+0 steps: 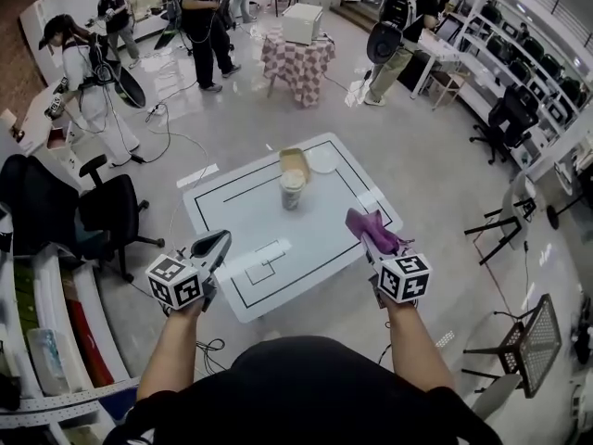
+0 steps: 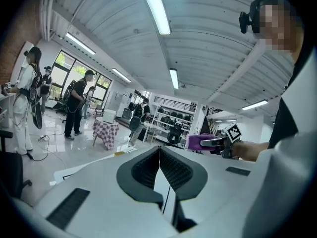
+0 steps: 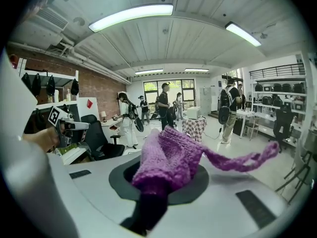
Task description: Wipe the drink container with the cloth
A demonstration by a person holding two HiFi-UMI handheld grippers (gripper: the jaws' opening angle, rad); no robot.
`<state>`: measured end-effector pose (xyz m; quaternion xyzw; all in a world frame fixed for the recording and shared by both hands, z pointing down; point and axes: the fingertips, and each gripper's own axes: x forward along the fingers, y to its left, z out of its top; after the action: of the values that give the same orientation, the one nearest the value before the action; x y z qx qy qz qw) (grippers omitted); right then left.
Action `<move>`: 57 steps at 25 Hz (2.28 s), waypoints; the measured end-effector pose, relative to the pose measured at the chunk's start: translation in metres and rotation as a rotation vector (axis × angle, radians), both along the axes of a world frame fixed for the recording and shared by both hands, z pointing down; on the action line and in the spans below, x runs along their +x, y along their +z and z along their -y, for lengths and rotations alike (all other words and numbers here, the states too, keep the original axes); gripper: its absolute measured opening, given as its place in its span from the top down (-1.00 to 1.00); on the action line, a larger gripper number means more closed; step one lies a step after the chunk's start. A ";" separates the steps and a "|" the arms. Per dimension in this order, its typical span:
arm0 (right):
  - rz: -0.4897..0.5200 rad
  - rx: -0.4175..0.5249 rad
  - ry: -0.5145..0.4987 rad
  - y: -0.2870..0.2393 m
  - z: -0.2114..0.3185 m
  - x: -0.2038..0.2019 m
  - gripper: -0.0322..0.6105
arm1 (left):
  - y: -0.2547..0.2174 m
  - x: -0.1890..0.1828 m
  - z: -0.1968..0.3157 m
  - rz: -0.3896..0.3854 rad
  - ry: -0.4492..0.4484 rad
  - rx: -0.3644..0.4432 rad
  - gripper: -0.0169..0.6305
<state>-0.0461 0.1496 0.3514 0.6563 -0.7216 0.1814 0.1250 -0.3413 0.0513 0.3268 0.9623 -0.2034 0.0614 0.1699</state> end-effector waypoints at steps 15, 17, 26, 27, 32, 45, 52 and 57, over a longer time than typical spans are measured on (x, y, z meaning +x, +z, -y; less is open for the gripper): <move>-0.001 -0.019 0.012 0.007 0.036 -0.027 0.66 | 0.008 -0.024 0.037 -0.008 0.020 -0.019 0.88; 0.004 -0.024 0.009 0.011 0.040 -0.023 0.66 | 0.013 -0.019 0.039 -0.004 0.020 -0.025 0.88; 0.046 -0.041 -0.040 0.038 0.085 0.007 0.66 | 0.012 0.010 0.069 0.024 -0.029 -0.010 0.88; 0.047 -0.042 -0.049 0.039 0.092 0.013 0.66 | 0.011 0.014 0.074 0.025 -0.038 -0.010 0.88; 0.062 -0.067 -0.098 0.051 0.137 0.042 0.66 | 0.007 0.038 0.103 0.035 -0.087 -0.014 0.88; 0.118 -0.108 -0.248 0.085 0.248 0.111 0.66 | 0.027 0.102 0.166 0.085 -0.226 -0.054 0.88; 0.133 -0.137 -0.347 0.104 0.292 0.137 0.66 | 0.035 0.142 0.189 0.112 -0.269 -0.064 0.88; 0.121 -0.147 -0.411 0.110 0.321 0.149 0.66 | 0.047 0.163 0.198 0.124 -0.297 -0.093 0.88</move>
<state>0.1031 -0.1715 0.4610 0.4725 -0.8312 0.2432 0.1634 -0.1782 -0.1467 0.3741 0.9071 -0.3505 0.1041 0.2084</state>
